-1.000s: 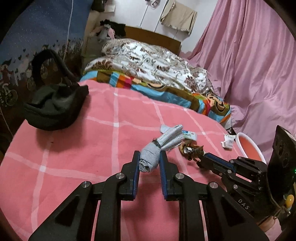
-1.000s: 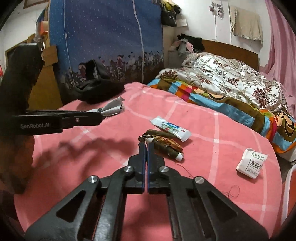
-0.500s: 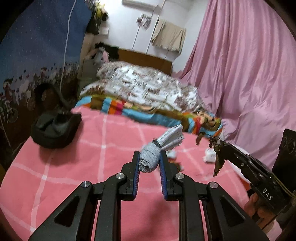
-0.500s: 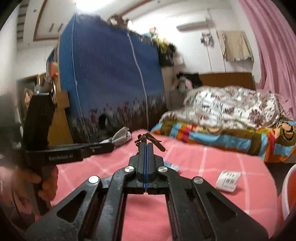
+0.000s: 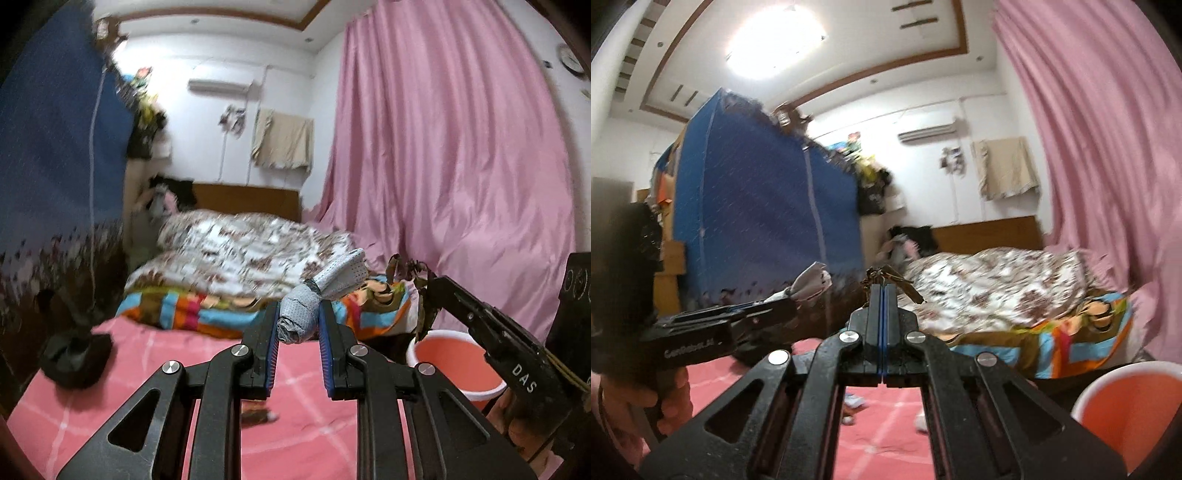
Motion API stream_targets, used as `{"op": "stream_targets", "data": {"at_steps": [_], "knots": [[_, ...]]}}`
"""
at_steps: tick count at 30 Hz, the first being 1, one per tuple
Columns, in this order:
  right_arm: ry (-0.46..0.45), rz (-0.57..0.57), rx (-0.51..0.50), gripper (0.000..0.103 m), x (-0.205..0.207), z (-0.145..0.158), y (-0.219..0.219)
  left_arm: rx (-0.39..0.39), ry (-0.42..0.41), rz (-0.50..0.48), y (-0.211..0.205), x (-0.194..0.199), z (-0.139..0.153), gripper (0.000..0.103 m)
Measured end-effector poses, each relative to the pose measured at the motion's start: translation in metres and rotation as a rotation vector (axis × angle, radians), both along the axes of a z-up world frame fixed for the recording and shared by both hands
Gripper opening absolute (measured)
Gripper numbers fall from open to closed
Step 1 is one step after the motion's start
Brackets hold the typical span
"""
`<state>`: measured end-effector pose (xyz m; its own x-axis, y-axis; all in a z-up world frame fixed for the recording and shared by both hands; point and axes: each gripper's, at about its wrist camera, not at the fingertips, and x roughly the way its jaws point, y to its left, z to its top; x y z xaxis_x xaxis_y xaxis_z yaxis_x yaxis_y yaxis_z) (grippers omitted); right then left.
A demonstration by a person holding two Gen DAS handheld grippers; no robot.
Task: Collect trash
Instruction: 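Carry the grey cloth and brown scrap over the orange bucket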
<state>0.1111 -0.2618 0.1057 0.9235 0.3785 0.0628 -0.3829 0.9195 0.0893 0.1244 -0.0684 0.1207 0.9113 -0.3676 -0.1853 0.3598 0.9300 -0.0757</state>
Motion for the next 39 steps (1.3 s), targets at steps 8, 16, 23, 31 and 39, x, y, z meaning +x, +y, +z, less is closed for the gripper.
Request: {"op": "stream_targets", "data": {"at_steps": [8, 16, 23, 31, 39], "knots": [[-0.02, -0.209, 0.028, 0.007, -0.017, 0.0, -0.059, 0.015, -0.033, -0.121, -0.068, 0.007, 0.008, 0.017], [0.027, -0.372, 0.062, 0.007, -0.028, -0.008, -0.12, 0.033, -0.031, -0.255, -0.143, 0.024, -0.001, 0.017], [0.127, -0.479, 0.079, 0.007, -0.028, -0.024, -0.162, 0.044, 0.067, -0.33, -0.2, 0.041, -0.023, 0.017], [0.25, -0.536, 0.098, 0.007, -0.014, -0.044, -0.195, 0.069, 0.187, -0.376, -0.239, 0.057, -0.048, 0.017], [0.38, -0.562, 0.116, 0.007, 0.001, -0.061, -0.211, 0.102, 0.32, -0.401, -0.262, 0.079, -0.076, 0.017]]}}
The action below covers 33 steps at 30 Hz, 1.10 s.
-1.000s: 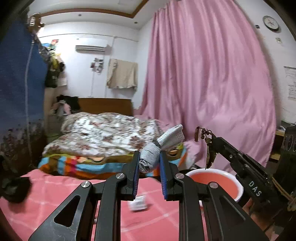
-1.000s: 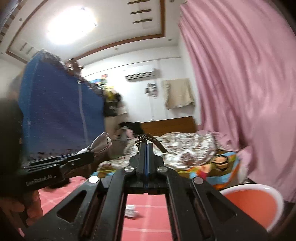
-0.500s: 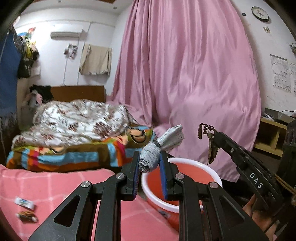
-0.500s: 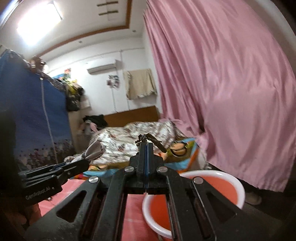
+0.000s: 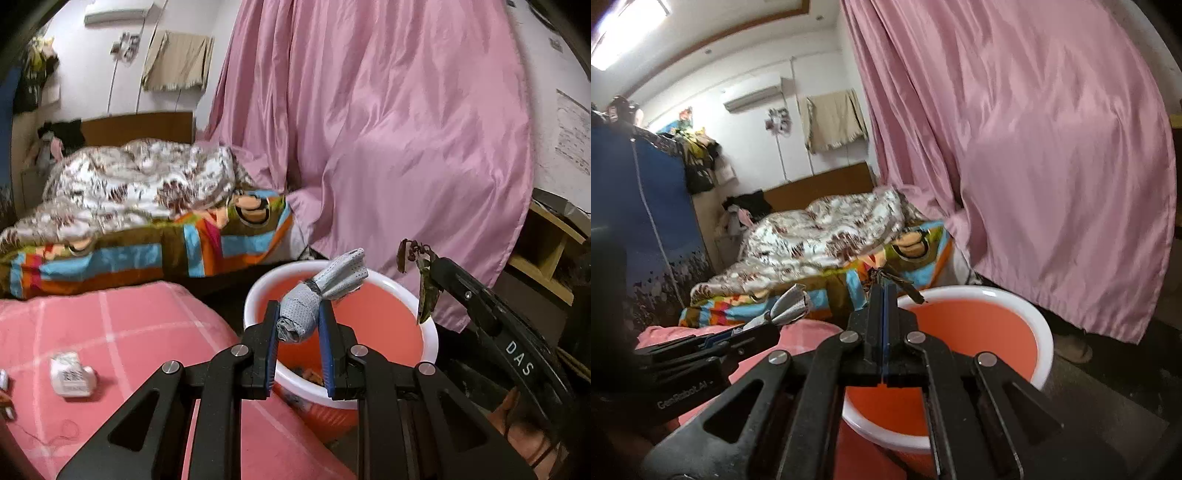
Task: Collect trash
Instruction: 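Carry the grey cloth and brown scrap over the orange bucket, then open both tools to drop the items into the bucket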
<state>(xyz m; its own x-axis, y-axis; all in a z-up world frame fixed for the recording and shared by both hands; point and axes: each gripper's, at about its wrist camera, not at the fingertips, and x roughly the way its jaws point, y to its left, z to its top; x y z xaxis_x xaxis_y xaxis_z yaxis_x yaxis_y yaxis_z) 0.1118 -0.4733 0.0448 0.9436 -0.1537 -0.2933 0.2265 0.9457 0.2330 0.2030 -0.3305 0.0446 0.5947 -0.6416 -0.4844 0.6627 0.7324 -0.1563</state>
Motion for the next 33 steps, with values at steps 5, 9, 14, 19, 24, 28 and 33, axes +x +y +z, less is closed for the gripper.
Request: {"op": "stream_targets", "data": {"at_steps": [5, 9, 14, 19, 24, 28, 33], "knots": [[0.058, -0.007, 0.046, 0.007, 0.011, -0.011, -0.011, 0.021, 0.054, -0.012, -0.011, 0.011, -0.012, 0.017], [0.094, -0.012, 0.079, 0.008, 0.015, -0.017, -0.015, 0.027, 0.096, -0.029, -0.017, 0.018, -0.018, 0.017], [0.125, -0.025, 0.109, 0.008, 0.017, -0.026, -0.023, 0.04, 0.147, -0.045, -0.022, 0.024, -0.027, 0.018], [0.143, -0.055, 0.116, 0.01, 0.016, -0.029, -0.027, 0.026, 0.218, -0.067, -0.023, 0.032, -0.034, 0.024], [0.154, -0.074, 0.12, 0.013, 0.014, -0.031, -0.033, 0.0, 0.237, -0.062, -0.022, 0.035, -0.032, 0.037], [0.15, -0.079, 0.121, 0.018, 0.011, -0.03, -0.035, -0.003, 0.242, -0.057, -0.021, 0.036, -0.03, 0.038], [0.127, -0.076, 0.124, 0.034, 0.008, -0.027, -0.034, -0.012, 0.221, -0.039, -0.015, 0.032, -0.024, 0.043]]}}
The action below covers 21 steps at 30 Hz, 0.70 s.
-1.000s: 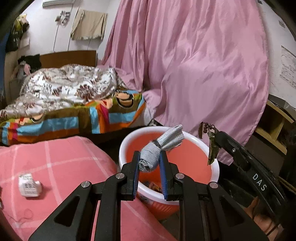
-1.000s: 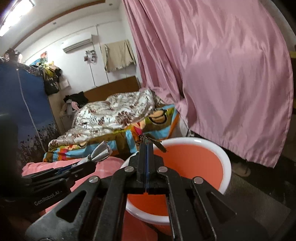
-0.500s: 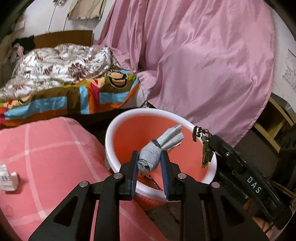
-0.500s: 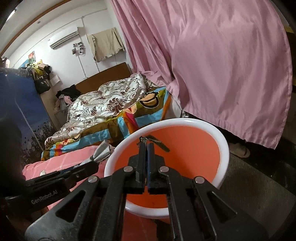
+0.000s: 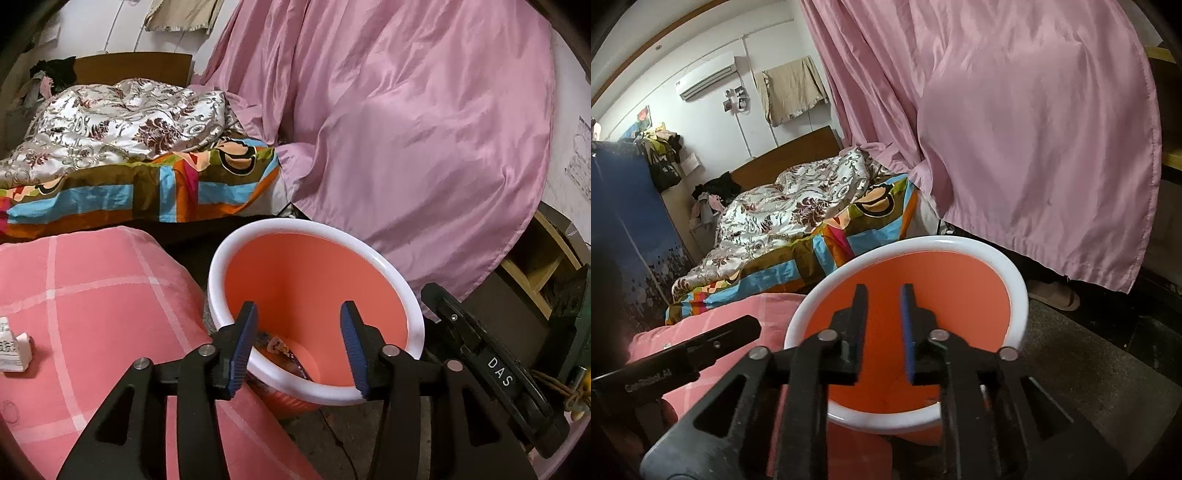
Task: Collect trash
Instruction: 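Open both tools to drop the items into the bucket, then move both tools back to the trash on the bedspread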
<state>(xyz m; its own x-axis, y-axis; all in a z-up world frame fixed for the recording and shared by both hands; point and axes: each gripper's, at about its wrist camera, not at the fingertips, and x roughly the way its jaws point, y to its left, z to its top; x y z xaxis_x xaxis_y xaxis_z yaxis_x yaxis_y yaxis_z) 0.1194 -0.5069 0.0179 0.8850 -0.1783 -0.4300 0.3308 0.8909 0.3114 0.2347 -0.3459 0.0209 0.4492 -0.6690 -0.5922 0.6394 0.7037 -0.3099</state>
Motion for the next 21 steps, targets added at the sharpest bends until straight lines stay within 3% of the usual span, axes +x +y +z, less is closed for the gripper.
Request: {"op": "stream_targets", "data": {"at_steps": [6, 8, 10, 13, 15, 21], "knots": [[-0.063, 0.022, -0.037, 0.057, -0.003, 0.013, 0.017, -0.008, -0.057, 0.057, 0.021, -0.008, 0.016, 0.046], [-0.087, 0.033, -0.049, 0.062, -0.004, 0.018, 0.023, -0.015, -0.081, 0.091, 0.034, -0.011, 0.024, 0.056], [-0.122, 0.046, -0.072, 0.066, -0.005, 0.026, 0.032, -0.034, -0.108, 0.133, 0.052, -0.014, 0.032, 0.059], [-0.184, 0.07, -0.136, 0.077, -0.008, 0.038, 0.055, -0.059, -0.154, 0.201, 0.081, -0.02, 0.042, 0.077], [-0.223, 0.094, -0.172, 0.087, -0.009, 0.045, 0.072, -0.095, -0.21, 0.258, 0.104, -0.028, 0.049, 0.095], [-0.359, 0.197, -0.225, 0.103, -0.016, 0.06, 0.123, -0.097, -0.364, 0.407, 0.168, -0.051, 0.07, 0.097]]}}
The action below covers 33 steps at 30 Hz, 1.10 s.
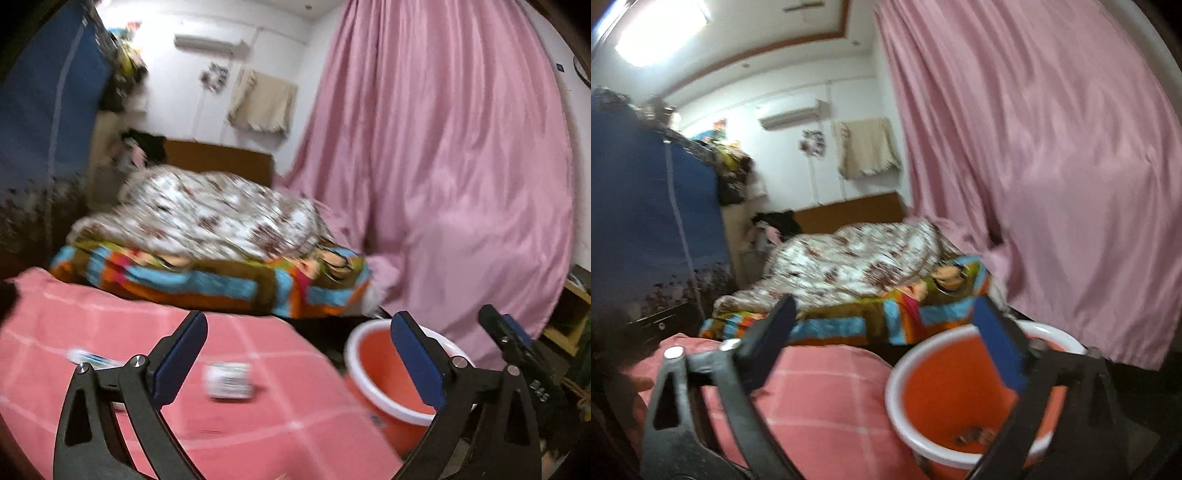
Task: Collect trash
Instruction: 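Move both tools back to the trash on the bedspread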
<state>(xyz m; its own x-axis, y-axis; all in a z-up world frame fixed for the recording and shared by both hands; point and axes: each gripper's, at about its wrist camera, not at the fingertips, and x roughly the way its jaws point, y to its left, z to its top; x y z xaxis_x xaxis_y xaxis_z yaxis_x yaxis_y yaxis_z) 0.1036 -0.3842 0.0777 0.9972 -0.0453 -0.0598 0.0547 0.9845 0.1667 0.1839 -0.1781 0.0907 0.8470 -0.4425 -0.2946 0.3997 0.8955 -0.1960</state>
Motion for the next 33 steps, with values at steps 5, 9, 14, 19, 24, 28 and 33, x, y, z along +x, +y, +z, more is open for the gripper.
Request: {"op": "stream_targets", "data": {"at_steps": [5, 9, 14, 19, 24, 28, 33], "knots": [[-0.085, 0.079, -0.028, 0.103, -0.005, 0.009, 0.04, -0.008, -0.082, 0.109, 0.051, -0.023, 0.009, 0.098], [-0.143, 0.147, -0.074, 0.103, -0.011, 0.014, 0.076, -0.002, -0.141, 0.177, 0.086, -0.043, 0.011, 0.101], [-0.206, 0.191, -0.149, 0.103, -0.02, 0.014, 0.115, 0.011, -0.214, 0.22, 0.124, -0.068, 0.012, 0.101], [-0.235, 0.233, -0.181, 0.103, -0.026, 0.011, 0.142, 0.029, -0.25, 0.285, 0.156, -0.089, 0.007, 0.101], [-0.231, 0.258, -0.209, 0.103, -0.02, 0.005, 0.15, 0.066, -0.25, 0.327, 0.174, -0.096, -0.003, 0.101], [-0.223, 0.269, -0.227, 0.103, -0.013, 0.0, 0.158, 0.083, -0.231, 0.317, 0.187, -0.094, -0.012, 0.101], [-0.186, 0.271, -0.248, 0.103, 0.0, -0.006, 0.164, 0.084, -0.181, 0.285, 0.193, -0.084, -0.026, 0.101]]}}
